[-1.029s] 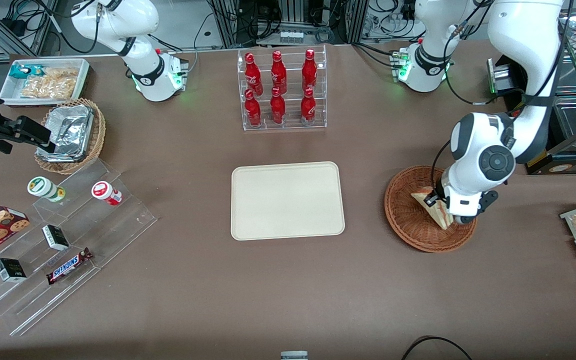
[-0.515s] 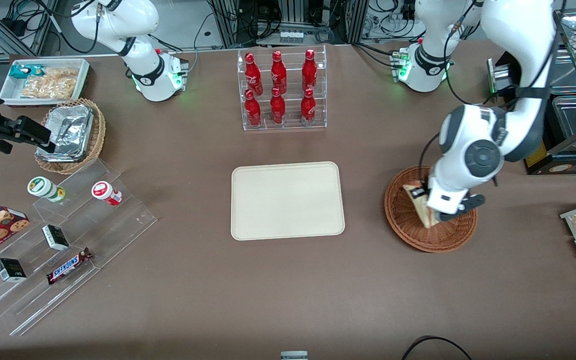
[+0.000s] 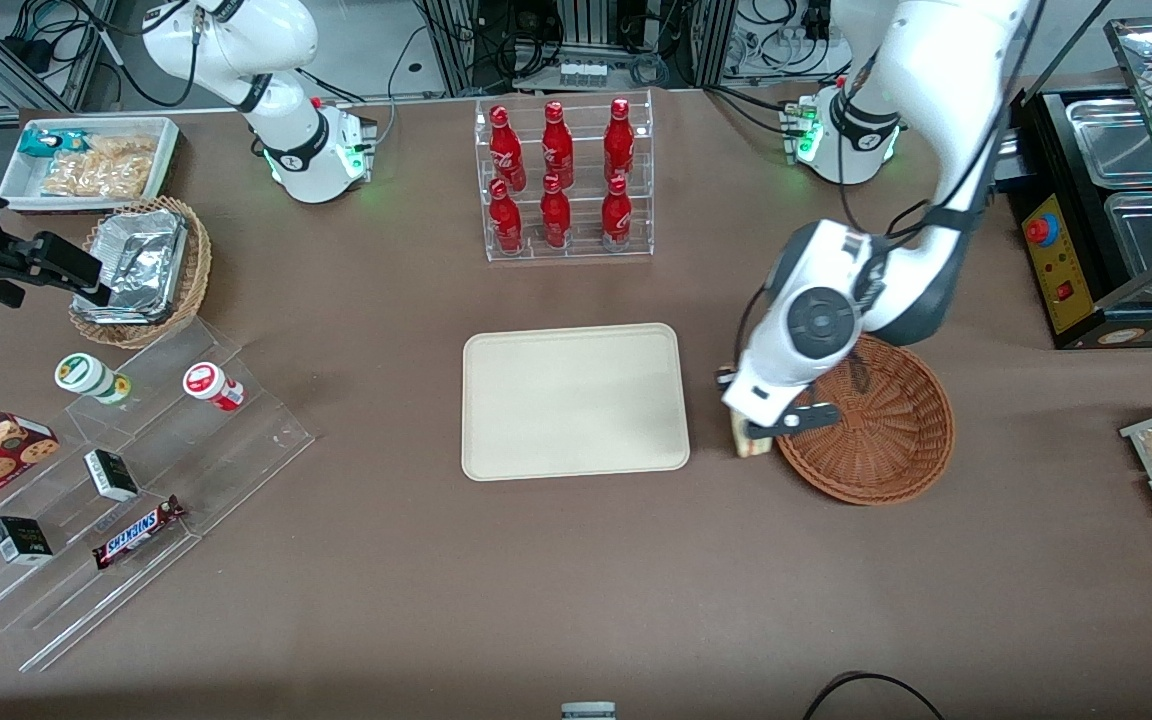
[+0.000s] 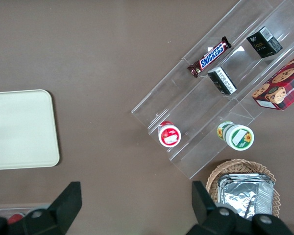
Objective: Place sandwich from basket to tray
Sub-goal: 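Lift the sandwich and carry it with the left gripper over the tray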
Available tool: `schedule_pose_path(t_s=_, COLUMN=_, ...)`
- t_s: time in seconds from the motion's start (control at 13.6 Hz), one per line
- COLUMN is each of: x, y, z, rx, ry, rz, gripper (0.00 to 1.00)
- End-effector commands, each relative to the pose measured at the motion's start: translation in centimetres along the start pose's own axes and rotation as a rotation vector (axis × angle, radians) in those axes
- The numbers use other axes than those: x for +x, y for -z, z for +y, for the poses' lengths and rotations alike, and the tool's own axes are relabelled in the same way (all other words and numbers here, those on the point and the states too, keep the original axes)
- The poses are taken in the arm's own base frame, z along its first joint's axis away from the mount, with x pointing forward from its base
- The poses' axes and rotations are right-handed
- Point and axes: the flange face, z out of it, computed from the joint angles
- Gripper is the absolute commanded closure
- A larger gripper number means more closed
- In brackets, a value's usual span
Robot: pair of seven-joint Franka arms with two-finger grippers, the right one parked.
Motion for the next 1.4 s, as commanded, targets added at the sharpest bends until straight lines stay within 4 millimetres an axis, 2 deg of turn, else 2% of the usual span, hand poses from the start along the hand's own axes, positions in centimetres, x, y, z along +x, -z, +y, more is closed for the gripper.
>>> schedule_pose_path(t_s=0.0, x=-1.0, y=0.5, z=4.6, rx=-0.035, ry=-0.038, rz=-0.009, gripper=0.93)
schedule_pose_path(t_s=0.29, x=-2.7, y=-0.6, z=10.6, rx=-0.043, ry=-0.035, rz=0.003, gripper=0.94)
schedule_pose_path(t_s=0.44, x=-4.1, y=-1.1, z=14.0, rx=-0.045, ry=-0.028, rz=0.014, gripper=0.94)
schedule_pose_path(t_s=0.88, x=-7.7, y=-4.1, z=20.8, rx=-0.039, ry=-0.012, rz=0.023, gripper=0.94)
schedule_pose_path(t_s=1.1, x=-7.4, y=-4.3, z=22.0, rx=-0.051, ry=-0.015, rz=0.031, gripper=0.94)
schedule_pose_path(t_s=1.32, x=-7.1, y=-4.5, z=22.4, rx=-0.05, ry=-0.013, rz=0.045, gripper=0.94)
